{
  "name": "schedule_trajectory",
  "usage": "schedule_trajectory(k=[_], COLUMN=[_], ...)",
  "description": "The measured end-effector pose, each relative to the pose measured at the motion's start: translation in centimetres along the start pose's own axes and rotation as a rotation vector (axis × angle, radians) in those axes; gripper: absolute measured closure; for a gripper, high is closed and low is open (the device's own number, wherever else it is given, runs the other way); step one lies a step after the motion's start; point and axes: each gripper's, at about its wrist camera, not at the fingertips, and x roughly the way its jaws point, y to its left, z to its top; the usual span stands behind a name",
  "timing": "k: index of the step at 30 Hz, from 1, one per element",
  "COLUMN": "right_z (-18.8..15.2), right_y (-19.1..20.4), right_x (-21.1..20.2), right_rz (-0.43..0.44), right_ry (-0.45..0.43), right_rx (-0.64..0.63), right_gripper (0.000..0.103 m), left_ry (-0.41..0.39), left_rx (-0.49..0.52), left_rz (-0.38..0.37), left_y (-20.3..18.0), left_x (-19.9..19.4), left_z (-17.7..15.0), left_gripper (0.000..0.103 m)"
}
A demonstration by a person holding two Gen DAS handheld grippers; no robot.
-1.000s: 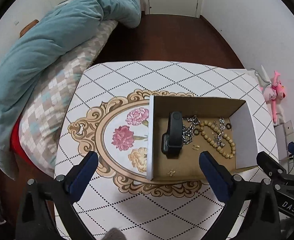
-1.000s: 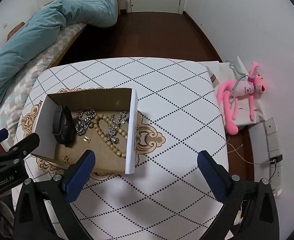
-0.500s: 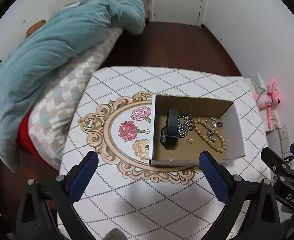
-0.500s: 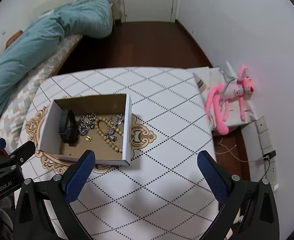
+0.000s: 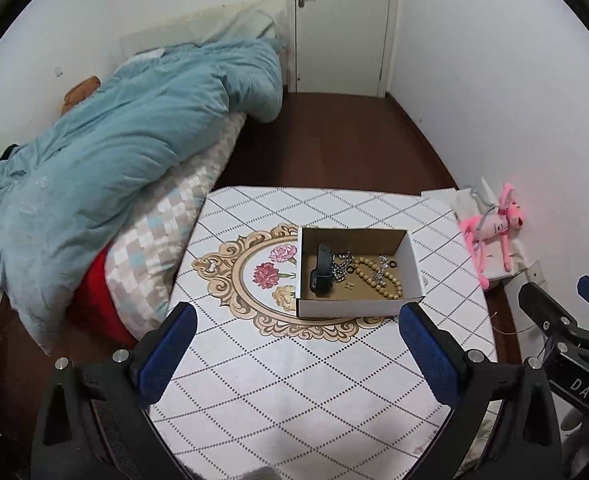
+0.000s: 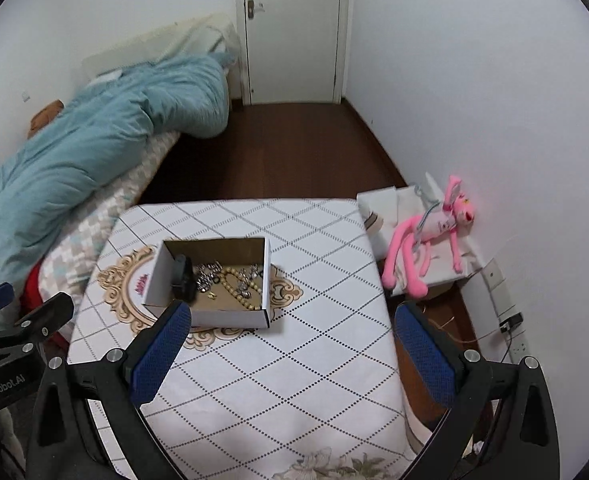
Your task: Organize jewelry
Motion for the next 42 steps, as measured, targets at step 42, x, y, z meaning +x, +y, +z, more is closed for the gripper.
schedule_trajectory(k=[42], right_z=[3.1], right_y=[0.1], right_x=[-5.2], right_rz=[0.001], right_ry=[0.021], right_rx=[0.008], right_gripper=[0.0], left_ry=[0.061], left_rx=[-0.01], left_rz=[0.004], left_y=[-0.4], left_x=[-3.2], left_z=[2.7], left_gripper=[0.0])
